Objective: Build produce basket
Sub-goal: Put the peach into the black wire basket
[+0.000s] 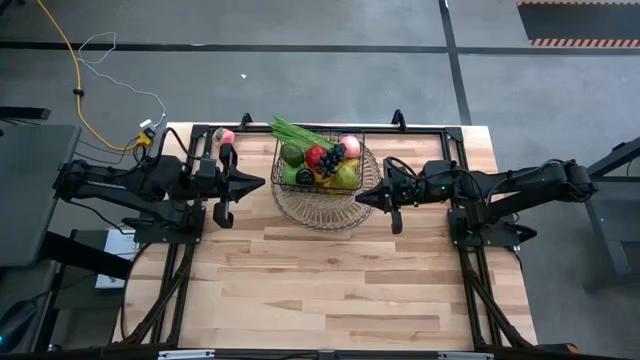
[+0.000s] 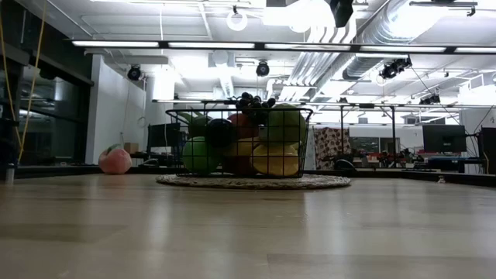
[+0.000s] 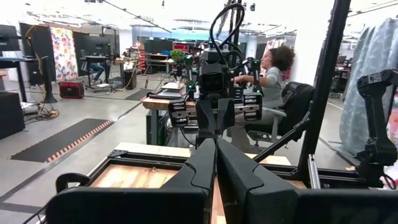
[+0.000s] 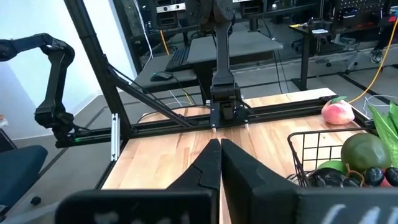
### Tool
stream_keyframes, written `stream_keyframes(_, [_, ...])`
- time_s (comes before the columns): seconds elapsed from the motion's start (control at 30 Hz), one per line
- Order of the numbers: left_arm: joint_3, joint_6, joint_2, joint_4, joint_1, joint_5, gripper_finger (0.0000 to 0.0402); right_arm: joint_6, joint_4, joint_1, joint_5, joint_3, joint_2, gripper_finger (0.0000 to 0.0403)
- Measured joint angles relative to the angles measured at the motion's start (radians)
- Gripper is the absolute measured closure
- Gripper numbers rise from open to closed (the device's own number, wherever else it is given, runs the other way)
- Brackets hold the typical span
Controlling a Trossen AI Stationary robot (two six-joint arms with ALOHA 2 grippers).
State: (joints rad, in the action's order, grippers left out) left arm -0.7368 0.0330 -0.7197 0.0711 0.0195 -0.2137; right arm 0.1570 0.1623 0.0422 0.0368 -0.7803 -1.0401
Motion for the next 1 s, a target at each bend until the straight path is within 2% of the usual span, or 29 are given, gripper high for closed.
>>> stream_keyframes(0.13, [0.000,-0.001,0.000,0.000,0.000,-0.049,0.0383,0.009,0.000,0.000,0.001,0.000,0.000,0.0400])
stream_keyframes(0.23, [0.000,-0.003,0.000,0.000,0.000,-0.074,0.0351,0.021,0.000,0.000,0.001,0.000,0.000,0.0402])
stream_keyframes(0.53, [0.000,0.024,0.001,-0.025,0.000,-0.116,0.0183,0.025,0.001,0.000,0.001,0.000,0.000,0.0403])
stream_keyframes(0.7, [0.000,0.041,0.001,-0.023,0.000,-0.116,0.0113,0.026,0.003,0.000,0.001,0.000,0.000,0.0403])
stream_keyframes(0.83, [0.000,0.043,0.001,-0.027,0.000,-0.116,0.0089,0.025,0.012,0.000,0.001,0.000,0.000,0.0403])
stream_keyframes(1.0, [0.000,0.044,0.001,-0.032,0.000,-0.127,0.0086,0.026,0.018,0.000,0.001,0.000,0.000,0.0403])
